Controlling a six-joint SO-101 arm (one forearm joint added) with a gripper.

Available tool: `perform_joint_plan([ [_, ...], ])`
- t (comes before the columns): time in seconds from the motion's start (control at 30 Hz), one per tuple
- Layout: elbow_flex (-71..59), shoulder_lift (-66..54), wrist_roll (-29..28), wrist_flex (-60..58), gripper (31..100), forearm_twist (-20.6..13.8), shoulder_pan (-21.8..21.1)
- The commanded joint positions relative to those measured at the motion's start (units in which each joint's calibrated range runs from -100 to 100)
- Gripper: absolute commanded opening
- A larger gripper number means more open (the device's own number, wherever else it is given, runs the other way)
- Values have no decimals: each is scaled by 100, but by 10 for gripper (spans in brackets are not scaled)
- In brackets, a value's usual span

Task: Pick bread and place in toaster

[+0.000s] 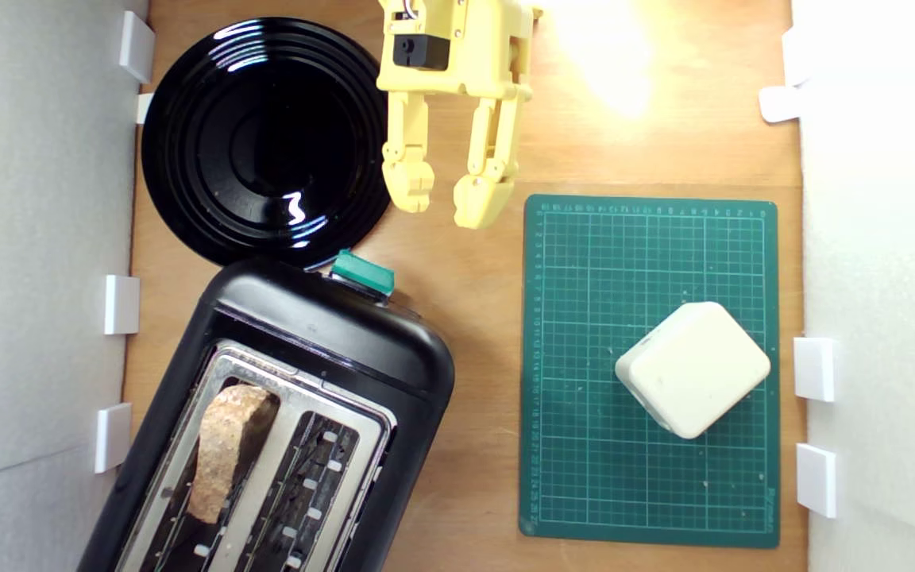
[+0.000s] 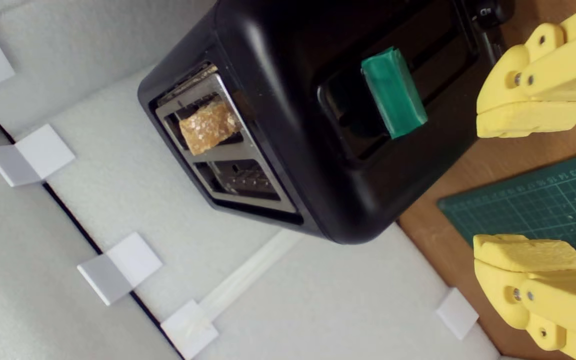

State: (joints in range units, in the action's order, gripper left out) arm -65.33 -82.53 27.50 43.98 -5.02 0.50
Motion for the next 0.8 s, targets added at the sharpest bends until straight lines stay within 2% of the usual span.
perform_joint_plan([
  [0.0,-481,-666,62,21,783,40,-171],
  [0.1,-844,-990,35,21,727,40,-171],
  [0.17,-1216,-1248,41,21,661,40,-171],
  [0.27,-1461,-1398,30,21,628,40,-171],
  [0.47,-2069,-1597,25,21,601,49,-171],
  [0.77,-2705,-1622,35,21,602,40,-163],
])
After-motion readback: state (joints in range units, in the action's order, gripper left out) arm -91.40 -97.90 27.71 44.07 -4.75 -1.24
